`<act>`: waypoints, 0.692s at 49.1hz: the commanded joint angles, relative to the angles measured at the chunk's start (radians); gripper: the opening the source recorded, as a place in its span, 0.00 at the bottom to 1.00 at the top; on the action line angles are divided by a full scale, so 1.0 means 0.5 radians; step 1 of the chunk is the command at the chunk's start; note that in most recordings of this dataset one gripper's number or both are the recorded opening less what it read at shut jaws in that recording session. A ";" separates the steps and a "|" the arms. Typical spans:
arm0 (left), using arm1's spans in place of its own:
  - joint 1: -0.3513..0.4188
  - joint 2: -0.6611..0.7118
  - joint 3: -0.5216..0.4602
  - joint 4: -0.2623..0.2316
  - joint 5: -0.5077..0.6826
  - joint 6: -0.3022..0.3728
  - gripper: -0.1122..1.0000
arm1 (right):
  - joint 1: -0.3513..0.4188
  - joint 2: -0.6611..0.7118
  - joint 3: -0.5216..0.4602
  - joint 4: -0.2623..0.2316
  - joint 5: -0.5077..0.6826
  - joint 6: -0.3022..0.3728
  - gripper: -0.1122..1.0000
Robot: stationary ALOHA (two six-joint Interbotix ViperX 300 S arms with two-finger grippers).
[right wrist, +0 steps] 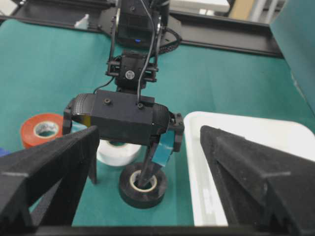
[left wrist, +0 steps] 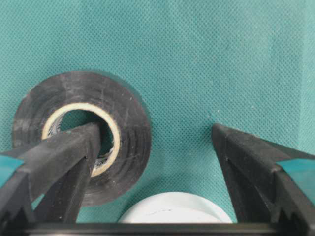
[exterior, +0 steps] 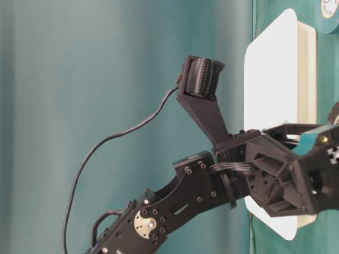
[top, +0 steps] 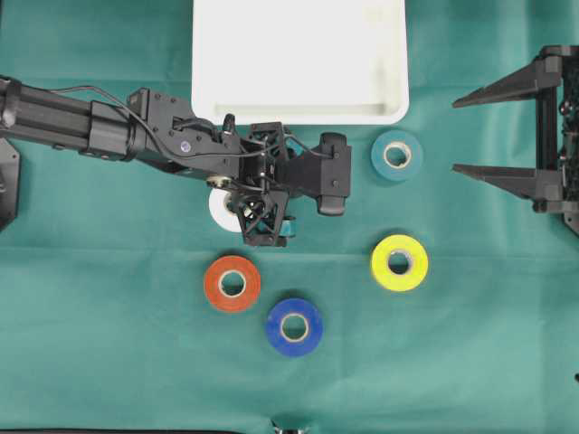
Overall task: Pick up the tape from a random location and place it into the white case.
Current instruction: 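Lower the left gripper and close it on the black tape roll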
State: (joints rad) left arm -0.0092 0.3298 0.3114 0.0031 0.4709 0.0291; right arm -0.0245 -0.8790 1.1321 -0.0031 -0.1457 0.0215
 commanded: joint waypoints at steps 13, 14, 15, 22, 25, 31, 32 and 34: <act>0.021 -0.028 0.009 -0.003 -0.015 -0.003 1.00 | -0.003 0.028 -0.037 -0.003 -0.003 0.003 0.93; 0.021 -0.028 0.009 -0.003 -0.015 -0.003 1.00 | -0.003 0.028 -0.037 -0.003 -0.003 0.003 0.93; 0.021 -0.031 0.009 -0.003 -0.015 -0.003 1.00 | -0.003 0.028 -0.037 -0.003 -0.003 0.003 0.93; 0.021 -0.031 0.003 -0.006 -0.009 -0.003 0.99 | 0.000 0.028 -0.040 -0.003 -0.003 0.003 0.93; 0.021 -0.031 -0.003 -0.006 0.000 -0.003 0.99 | -0.003 0.028 -0.040 -0.003 -0.003 0.003 0.93; 0.021 -0.040 -0.006 -0.006 0.021 -0.003 0.90 | -0.003 0.028 -0.040 -0.003 -0.006 0.003 0.93; 0.021 -0.043 -0.006 -0.006 0.021 -0.003 0.87 | -0.003 0.028 -0.040 -0.003 -0.006 0.003 0.93; 0.018 -0.049 -0.006 -0.006 0.021 -0.003 0.79 | -0.003 0.028 -0.040 -0.003 -0.006 0.003 0.93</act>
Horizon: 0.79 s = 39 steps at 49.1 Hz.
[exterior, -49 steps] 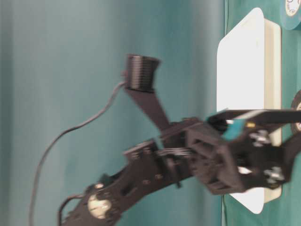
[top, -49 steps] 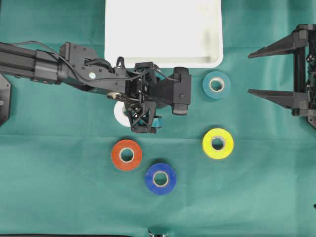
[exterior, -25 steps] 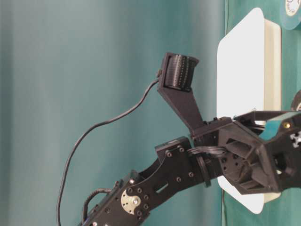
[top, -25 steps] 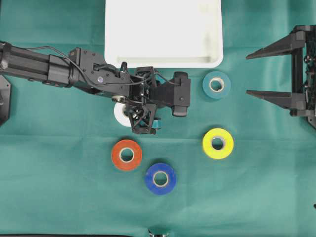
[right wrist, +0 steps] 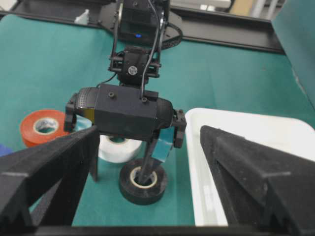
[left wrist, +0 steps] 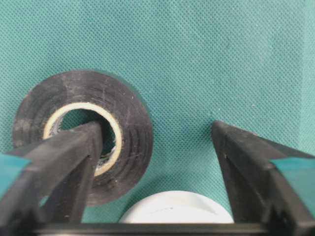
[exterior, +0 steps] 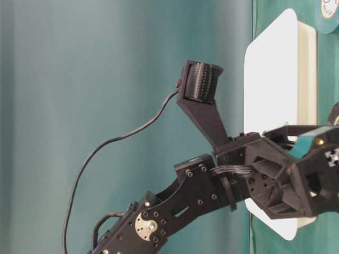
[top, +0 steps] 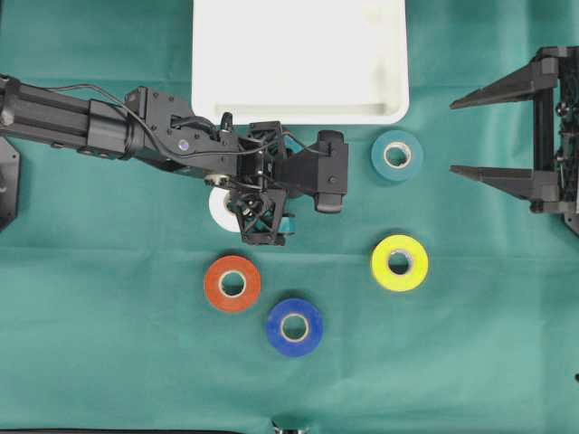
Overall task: Pick up the tape from a random location and place it into the white case.
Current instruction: 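Lower the left gripper and close it on the black tape roll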
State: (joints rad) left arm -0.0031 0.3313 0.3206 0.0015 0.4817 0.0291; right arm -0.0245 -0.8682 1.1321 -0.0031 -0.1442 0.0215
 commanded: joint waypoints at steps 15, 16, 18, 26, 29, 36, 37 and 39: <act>-0.006 -0.080 -0.049 0.000 0.104 0.012 0.28 | 0.000 0.006 -0.040 -0.003 -0.006 0.003 0.93; -0.006 -0.083 -0.052 0.000 0.104 0.012 0.28 | -0.003 0.006 -0.040 -0.003 -0.006 0.003 0.93; -0.006 -0.080 -0.055 0.000 0.104 0.015 0.28 | 0.000 0.006 -0.037 -0.003 -0.006 0.003 0.93; -0.006 -0.080 -0.067 0.000 0.104 0.043 0.28 | -0.003 0.012 -0.040 -0.003 -0.006 0.003 0.93; -0.006 -0.083 -0.071 0.000 0.104 0.058 0.28 | -0.003 0.015 -0.037 -0.003 -0.006 0.003 0.93; -0.006 -0.083 -0.077 0.000 0.101 0.067 0.28 | -0.003 0.021 -0.037 -0.003 -0.006 0.003 0.93; -0.006 -0.080 -0.077 0.000 0.101 0.067 0.28 | -0.003 0.018 -0.037 -0.003 -0.006 0.003 0.93; -0.006 -0.083 -0.077 0.000 0.101 0.067 0.28 | -0.003 0.021 -0.037 -0.003 -0.006 0.003 0.93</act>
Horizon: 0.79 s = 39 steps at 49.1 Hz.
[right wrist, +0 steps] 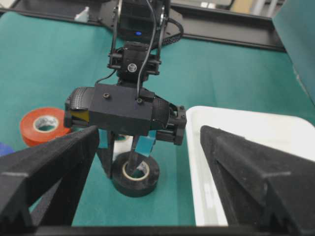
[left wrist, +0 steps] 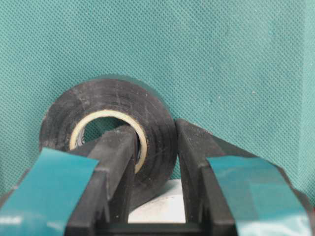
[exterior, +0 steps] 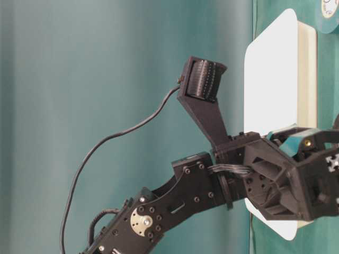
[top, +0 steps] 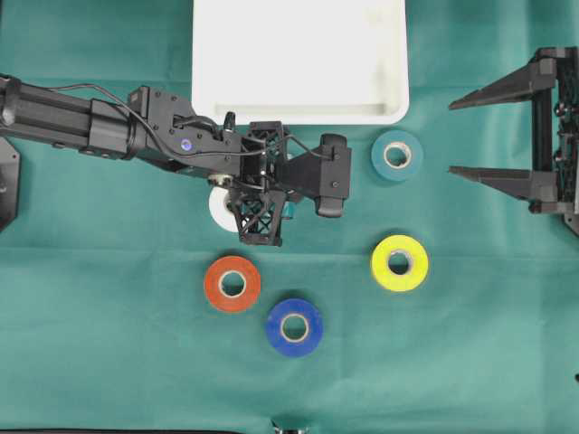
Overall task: Pick up the tape from a random location and place it into the white case.
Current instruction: 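Lower the left gripper and close it on the black tape roll, then lift the black tape roll and carry it toward the white tray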
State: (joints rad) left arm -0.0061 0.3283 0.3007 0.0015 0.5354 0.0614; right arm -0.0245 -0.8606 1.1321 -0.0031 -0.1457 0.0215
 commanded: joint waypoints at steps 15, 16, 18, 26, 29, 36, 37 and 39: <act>-0.003 -0.160 -0.055 0.000 -0.003 0.003 0.28 | -0.003 0.009 -0.037 -0.003 -0.003 0.003 0.93; -0.003 -0.169 -0.058 0.000 0.003 0.003 0.28 | -0.003 0.009 -0.037 -0.003 -0.003 0.003 0.93; -0.006 -0.193 -0.061 -0.003 0.009 0.003 0.28 | -0.003 0.009 -0.037 -0.003 -0.003 0.003 0.93; -0.009 -0.334 -0.086 0.000 0.089 0.003 0.28 | 0.000 0.015 -0.037 -0.003 0.000 0.003 0.93; -0.012 -0.390 -0.101 0.000 0.135 0.003 0.28 | -0.003 0.015 -0.037 -0.003 -0.003 0.003 0.93; -0.015 -0.497 -0.163 0.000 0.264 0.006 0.28 | -0.003 0.015 -0.037 -0.003 0.009 0.003 0.93; -0.015 -0.509 -0.175 0.000 0.285 0.006 0.28 | -0.003 0.015 -0.040 -0.003 0.009 0.003 0.93; -0.015 -0.531 -0.196 0.000 0.334 0.006 0.28 | 0.000 0.015 -0.040 -0.003 0.009 0.003 0.93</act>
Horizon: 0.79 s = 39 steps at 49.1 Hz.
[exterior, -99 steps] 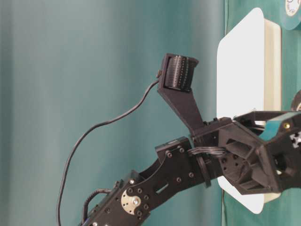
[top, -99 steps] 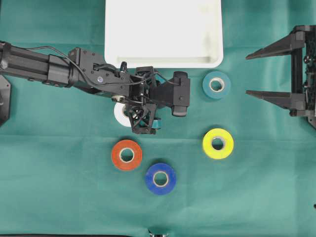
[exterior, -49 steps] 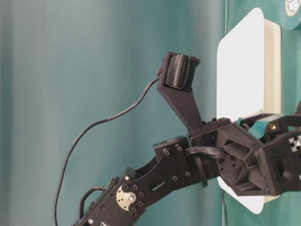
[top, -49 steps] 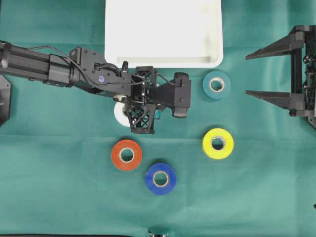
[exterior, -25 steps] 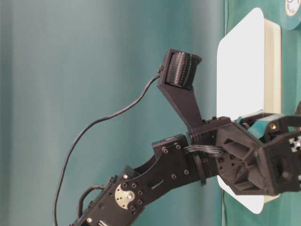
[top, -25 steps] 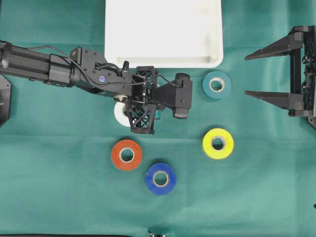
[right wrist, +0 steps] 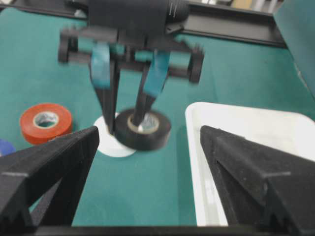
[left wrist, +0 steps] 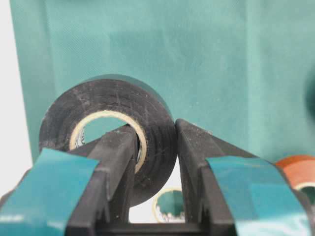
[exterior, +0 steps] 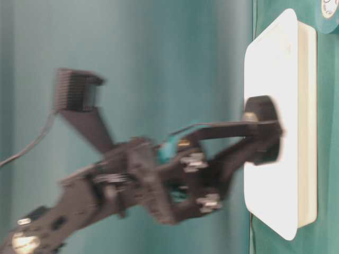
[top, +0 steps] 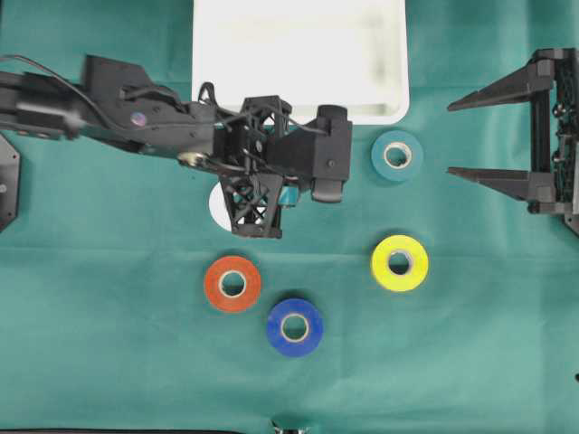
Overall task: Pick up the tape from a random location and place it into the white case.
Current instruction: 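Lift the black tape roll and carry it toward the white tray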
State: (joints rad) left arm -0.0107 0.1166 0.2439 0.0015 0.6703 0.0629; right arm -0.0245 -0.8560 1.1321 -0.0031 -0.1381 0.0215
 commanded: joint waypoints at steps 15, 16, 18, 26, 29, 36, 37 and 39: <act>-0.018 -0.233 -0.282 0.003 0.399 0.003 0.28 | -0.003 0.006 -0.040 -0.003 -0.003 0.009 0.93; -0.018 -0.245 -0.291 0.003 0.411 0.003 0.28 | -0.003 0.006 -0.040 -0.003 -0.003 0.009 0.93; -0.025 -0.273 -0.310 0.003 0.426 0.003 0.28 | -0.003 0.006 -0.040 -0.003 -0.006 0.009 0.93; -0.028 -0.380 -0.365 0.003 0.522 0.003 0.28 | -0.003 0.006 -0.040 -0.003 -0.006 0.009 0.93; -0.028 -0.408 -0.393 0.003 0.568 0.003 0.28 | 0.000 0.006 -0.040 -0.003 -0.006 0.009 0.93; -0.031 -0.460 -0.451 0.006 0.666 0.000 0.28 | -0.003 0.009 -0.043 -0.003 -0.006 0.009 0.93; -0.031 -0.466 -0.460 0.006 0.669 0.000 0.28 | -0.003 0.006 -0.043 -0.003 -0.006 0.009 0.93; -0.031 -0.469 -0.469 0.006 0.678 0.000 0.28 | -0.003 0.006 -0.043 -0.003 -0.006 0.009 0.93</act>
State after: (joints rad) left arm -0.0230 -0.0813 0.0460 0.0015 1.0017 0.0629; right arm -0.0245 -0.8544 1.1321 -0.0031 -0.1365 0.0245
